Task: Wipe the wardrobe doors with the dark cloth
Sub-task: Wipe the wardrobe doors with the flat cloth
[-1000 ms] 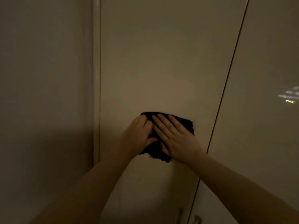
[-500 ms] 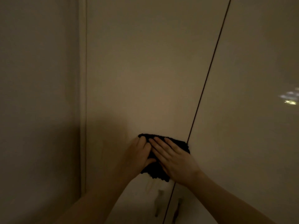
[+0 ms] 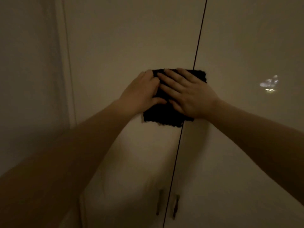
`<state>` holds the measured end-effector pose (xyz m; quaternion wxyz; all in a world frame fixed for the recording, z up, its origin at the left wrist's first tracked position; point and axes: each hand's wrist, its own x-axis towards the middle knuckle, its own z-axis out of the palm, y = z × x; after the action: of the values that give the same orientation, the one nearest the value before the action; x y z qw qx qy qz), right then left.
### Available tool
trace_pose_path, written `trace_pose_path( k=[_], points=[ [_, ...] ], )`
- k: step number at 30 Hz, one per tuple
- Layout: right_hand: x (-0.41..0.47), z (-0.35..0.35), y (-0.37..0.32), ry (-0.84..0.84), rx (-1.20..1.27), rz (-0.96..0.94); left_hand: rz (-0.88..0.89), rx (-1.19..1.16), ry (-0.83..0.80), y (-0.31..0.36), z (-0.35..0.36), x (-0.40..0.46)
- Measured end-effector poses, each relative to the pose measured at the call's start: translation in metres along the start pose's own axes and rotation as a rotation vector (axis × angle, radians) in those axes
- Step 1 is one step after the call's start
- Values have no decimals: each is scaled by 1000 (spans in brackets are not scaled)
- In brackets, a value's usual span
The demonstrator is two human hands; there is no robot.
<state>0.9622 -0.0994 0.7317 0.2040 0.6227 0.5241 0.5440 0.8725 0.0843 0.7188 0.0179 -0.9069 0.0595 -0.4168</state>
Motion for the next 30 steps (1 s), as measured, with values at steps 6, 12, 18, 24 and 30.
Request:
trace_pose_path(
  k=[6,12,18,24,30],
  points=[
    [-2,11,-44,1,-10,141,22,30,-19,-6,5,-17],
    [-13,35,-96,4,-8,23,5,24,13,-16,44,-83],
    [-53,58,-146,-28,-10,-137,-93,9,13,-1,105,-148],
    [-98,75,-189,-116,22,-227,-147,36,-46,29,154,-201],
    [-117,88,-226,-223,25,-309,-125,125,-58,30,194,-254]
  ],
)
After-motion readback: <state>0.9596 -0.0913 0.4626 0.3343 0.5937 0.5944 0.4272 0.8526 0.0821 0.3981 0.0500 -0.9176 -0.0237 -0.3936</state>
